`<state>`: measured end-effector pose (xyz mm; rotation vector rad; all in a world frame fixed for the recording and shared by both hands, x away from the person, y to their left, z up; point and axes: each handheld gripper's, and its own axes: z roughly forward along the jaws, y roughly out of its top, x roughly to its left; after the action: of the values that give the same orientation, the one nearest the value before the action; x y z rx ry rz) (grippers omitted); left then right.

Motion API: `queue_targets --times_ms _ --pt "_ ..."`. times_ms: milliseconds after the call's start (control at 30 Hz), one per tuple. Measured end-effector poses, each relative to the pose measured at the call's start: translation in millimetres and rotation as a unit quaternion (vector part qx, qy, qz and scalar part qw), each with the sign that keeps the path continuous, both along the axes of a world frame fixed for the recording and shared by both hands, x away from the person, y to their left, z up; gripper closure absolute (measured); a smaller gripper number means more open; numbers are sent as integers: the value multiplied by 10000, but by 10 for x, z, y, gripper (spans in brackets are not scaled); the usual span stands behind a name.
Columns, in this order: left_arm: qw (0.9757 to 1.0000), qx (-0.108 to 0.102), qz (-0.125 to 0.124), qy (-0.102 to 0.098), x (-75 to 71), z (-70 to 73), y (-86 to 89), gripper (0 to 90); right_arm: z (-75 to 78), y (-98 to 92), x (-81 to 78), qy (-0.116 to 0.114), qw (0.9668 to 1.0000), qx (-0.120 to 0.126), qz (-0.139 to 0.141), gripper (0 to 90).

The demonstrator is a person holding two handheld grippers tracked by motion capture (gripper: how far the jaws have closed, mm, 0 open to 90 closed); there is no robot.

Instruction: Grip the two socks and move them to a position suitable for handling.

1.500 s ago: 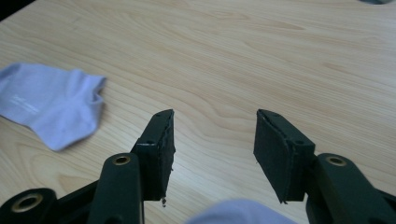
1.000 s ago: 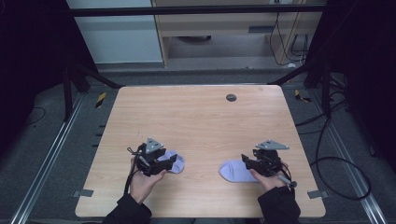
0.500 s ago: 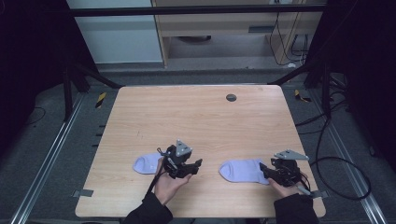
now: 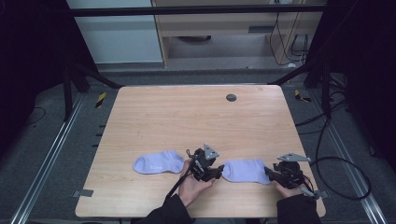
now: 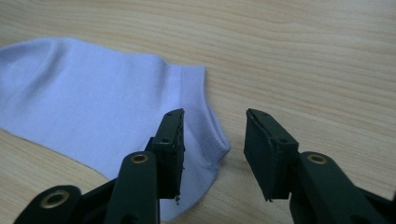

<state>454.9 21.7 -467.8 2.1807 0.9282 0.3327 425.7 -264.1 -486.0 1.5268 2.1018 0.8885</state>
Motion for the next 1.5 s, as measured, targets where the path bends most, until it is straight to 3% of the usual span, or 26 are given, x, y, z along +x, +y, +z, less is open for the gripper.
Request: queue_targets --times_ms 167,233,300,467,600,733,800,833,900,1100,1500 --pt "9998 176 -29 91 30 -131 -110 564 -46 11 12 112 9999 -28 55 623" --pt "9993 278 -21 229 38 -230 -165 580 -52 18 12 133 9998 -68 89 642" --pt "9994 312 -40 142 30 -253 -185 584 -48 19 10 150 9998 -69 105 661" --pt "9992 358 77 175 30 -241 -212 663 -69 21 18 225 9996 -70 133 741" --pt "9990 299 147 285 41 -233 -212 801 -57 49 13 240 9995 -129 145 855" --pt "9991 286 99 286 46 -218 -194 887 -11 62 7 253 9995 -63 168 864" --pt "9991 200 98 354 57 -192 -156 890 14 58 1 201 9996 -43 171 865" --pt "9992 75 35 398 52 -151 -98 890 92 61 -35 80 9998 86 190 866" --pt "9995 50 -5 317 29 -93 -29 891 160 93 -77 -4 9995 249 210 866" --pt "9997 -41 -65 228 -15 68 210 893 350 281 -149 -297 9976 376 500 868" --pt "9997 -28 133 186 -149 224 771 893 406 720 -192 -261 9933 480 1016 869"
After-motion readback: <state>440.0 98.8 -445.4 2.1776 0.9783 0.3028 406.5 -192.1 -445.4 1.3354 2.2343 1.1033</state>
